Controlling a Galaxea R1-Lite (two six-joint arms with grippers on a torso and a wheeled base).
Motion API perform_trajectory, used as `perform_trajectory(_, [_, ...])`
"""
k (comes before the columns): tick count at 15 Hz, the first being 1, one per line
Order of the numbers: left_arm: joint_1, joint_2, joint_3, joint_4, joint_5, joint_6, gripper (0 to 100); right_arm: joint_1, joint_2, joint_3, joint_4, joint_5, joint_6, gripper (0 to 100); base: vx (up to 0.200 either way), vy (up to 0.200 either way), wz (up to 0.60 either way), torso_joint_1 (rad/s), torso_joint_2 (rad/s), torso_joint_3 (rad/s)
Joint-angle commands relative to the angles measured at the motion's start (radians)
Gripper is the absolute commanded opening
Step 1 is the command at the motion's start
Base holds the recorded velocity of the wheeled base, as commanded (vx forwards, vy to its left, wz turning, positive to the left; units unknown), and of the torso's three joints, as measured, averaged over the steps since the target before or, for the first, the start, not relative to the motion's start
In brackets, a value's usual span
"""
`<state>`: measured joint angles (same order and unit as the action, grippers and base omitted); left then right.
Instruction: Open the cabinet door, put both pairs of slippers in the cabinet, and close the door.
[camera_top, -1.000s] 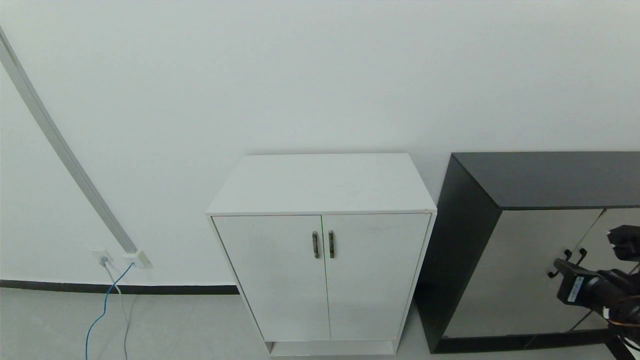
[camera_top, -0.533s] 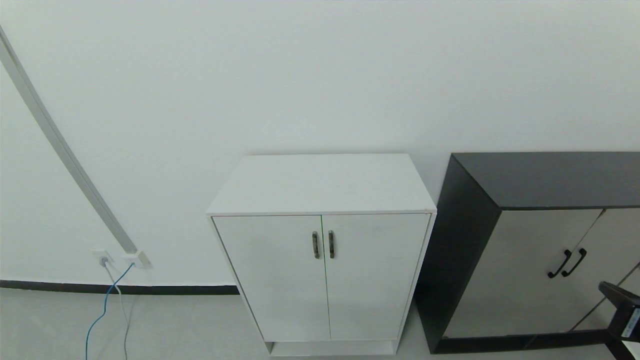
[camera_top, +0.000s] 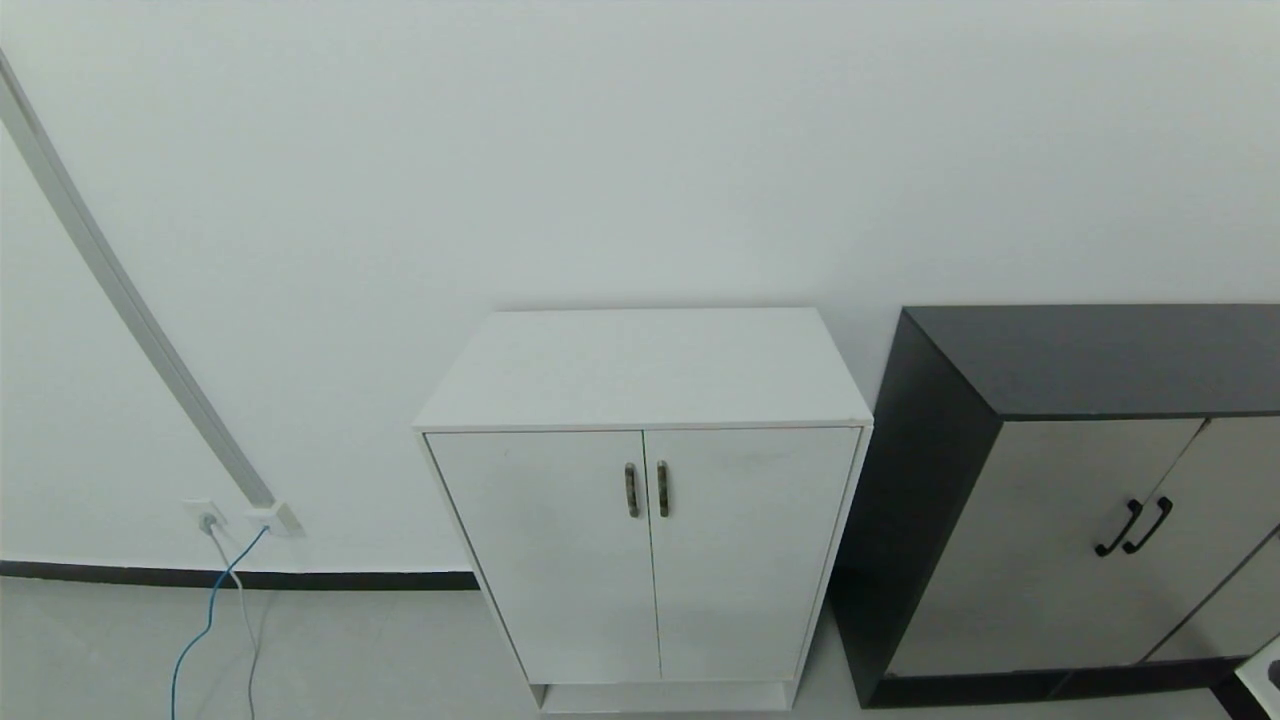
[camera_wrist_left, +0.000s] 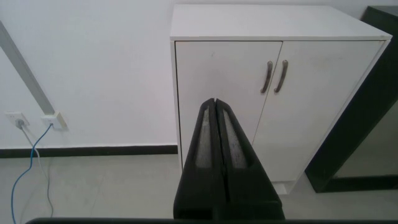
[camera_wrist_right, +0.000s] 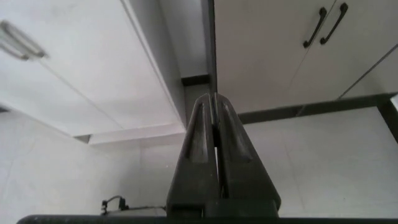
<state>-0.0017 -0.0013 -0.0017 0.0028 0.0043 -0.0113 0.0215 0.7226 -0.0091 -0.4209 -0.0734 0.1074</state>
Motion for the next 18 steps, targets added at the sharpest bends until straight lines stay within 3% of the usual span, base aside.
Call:
perform_trajectory(1, [0.000,0.001,0.000,0.000,0.000,-0.001,0,0.014,-0.229,-0.015,0.159,0.004,-0.022,0,0.000,0.000,0.00,0.000,0.00,0.000])
perform_trajectory(6, [0.000,0.001,0.000,0.000,0.000,0.001,0,0.063,-0.491,-0.015,0.393,0.003,-0.077,0,0.000,0.000,0.00,0.000,0.00,0.000])
perform_trajectory(14, [0.000,0.001,0.000,0.000,0.000,0.001,0,0.107,-0.557,0.008,0.424,0.035,-0.101,0,0.000,0.000,0.00,0.000,0.00,0.000])
perform_trajectory(18, [0.000,0.001,0.000,0.000,-0.001,0.001,0,0.018,-0.652,0.008,0.424,0.035,-0.107,0,0.000,0.000,0.00,0.000,0.00,0.000])
